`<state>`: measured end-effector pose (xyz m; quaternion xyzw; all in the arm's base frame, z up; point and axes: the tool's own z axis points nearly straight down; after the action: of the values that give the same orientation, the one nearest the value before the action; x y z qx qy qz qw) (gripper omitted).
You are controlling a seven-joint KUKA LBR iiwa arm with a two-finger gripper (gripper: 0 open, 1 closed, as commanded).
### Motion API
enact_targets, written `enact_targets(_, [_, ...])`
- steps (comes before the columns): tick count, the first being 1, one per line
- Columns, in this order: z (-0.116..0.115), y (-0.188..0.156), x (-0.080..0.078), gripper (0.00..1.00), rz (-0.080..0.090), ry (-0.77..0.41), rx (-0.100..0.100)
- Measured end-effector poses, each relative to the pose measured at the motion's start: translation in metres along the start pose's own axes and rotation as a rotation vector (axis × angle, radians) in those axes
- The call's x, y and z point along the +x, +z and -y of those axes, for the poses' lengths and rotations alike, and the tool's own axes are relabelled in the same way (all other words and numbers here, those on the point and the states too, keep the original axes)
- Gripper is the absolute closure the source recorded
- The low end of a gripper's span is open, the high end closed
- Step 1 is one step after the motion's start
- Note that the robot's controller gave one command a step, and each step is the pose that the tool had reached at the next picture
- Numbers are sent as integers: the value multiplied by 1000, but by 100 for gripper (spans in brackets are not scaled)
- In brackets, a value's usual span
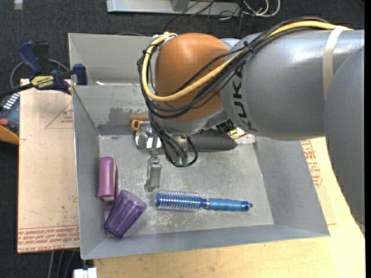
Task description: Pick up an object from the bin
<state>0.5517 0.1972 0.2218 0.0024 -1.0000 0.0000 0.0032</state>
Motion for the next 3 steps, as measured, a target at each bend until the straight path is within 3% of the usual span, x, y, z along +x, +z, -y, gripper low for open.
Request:
enact_targets(1, [2,-5,-2,0,7,5,-1])
enact_targets(2, [76,95,23,0,5,-230,-1])
enact_targets(3, [112,61,47,0,10,-280,0])
